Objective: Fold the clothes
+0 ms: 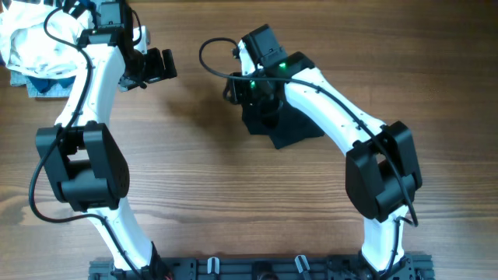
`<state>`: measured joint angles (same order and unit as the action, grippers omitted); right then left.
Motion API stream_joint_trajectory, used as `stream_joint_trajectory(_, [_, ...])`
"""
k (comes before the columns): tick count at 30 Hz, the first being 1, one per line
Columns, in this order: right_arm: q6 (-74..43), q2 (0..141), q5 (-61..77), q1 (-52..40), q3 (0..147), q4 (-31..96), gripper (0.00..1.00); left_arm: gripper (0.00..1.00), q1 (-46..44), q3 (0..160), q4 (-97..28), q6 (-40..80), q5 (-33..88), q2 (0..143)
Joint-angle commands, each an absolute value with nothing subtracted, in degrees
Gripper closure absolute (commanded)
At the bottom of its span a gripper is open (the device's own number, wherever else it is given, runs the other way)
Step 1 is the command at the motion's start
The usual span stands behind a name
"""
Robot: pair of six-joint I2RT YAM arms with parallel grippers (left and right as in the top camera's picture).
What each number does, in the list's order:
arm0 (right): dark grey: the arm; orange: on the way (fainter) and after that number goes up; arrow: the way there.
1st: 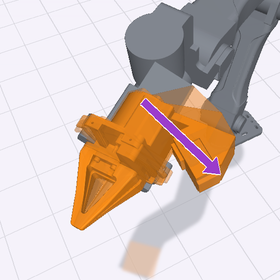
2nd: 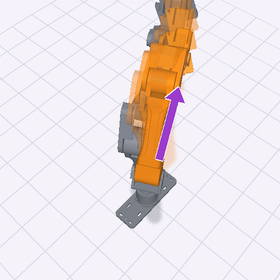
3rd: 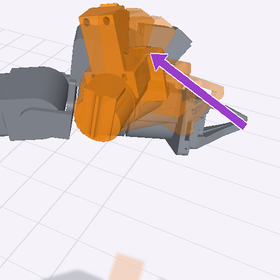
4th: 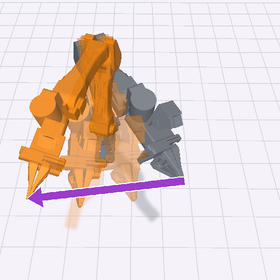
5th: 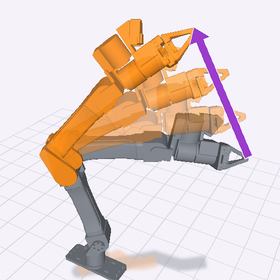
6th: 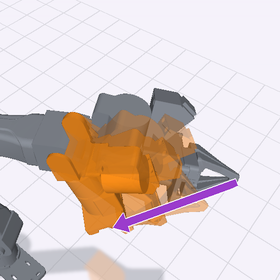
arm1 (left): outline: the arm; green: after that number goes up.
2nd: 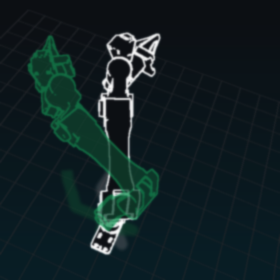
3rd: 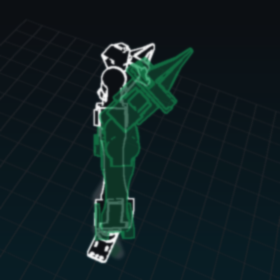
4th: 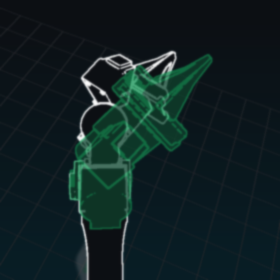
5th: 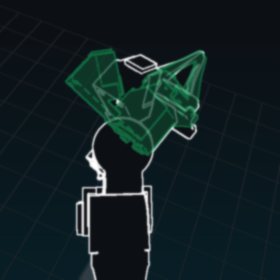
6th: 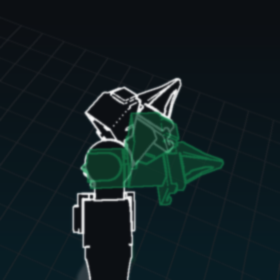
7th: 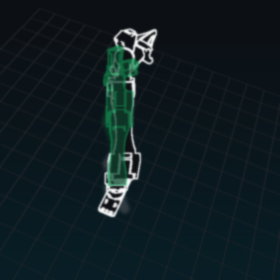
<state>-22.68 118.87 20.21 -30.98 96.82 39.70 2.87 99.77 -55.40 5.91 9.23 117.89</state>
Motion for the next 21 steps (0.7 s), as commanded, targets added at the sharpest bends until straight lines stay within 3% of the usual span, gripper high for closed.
stream_joint_trajectory(1, [-23.57, 118.15, 21.08, -27.62, 99.61, 42.94, 0.42, 0.0, 3.18, 100.4, -55.24, 6.5, 8.91, 118.21])
stream_joint_trajectory(11, [-19.46, 107.39, 19.57, -15.16, 101.73, 52.29, 0.38, 0.0, 2.74, 100.4, -55.59, 6.46, 15.25, 118.21])
stream_joint_trajectory(16, [-18.72, 102.61, 14.94, -5.72, 101.73, 57.56, 0.2, 0.0, 0.34, 100.16, -56.8, 4.12, 23.05, 118.21])
stream_joint_trajectory(21, [-16.36, 102.78, 14.37, 3.05, 101.67, 63.2, 0.16, 0.0, -6.11, 98.83, -55.9, -0.27, 30.39, 118.32])
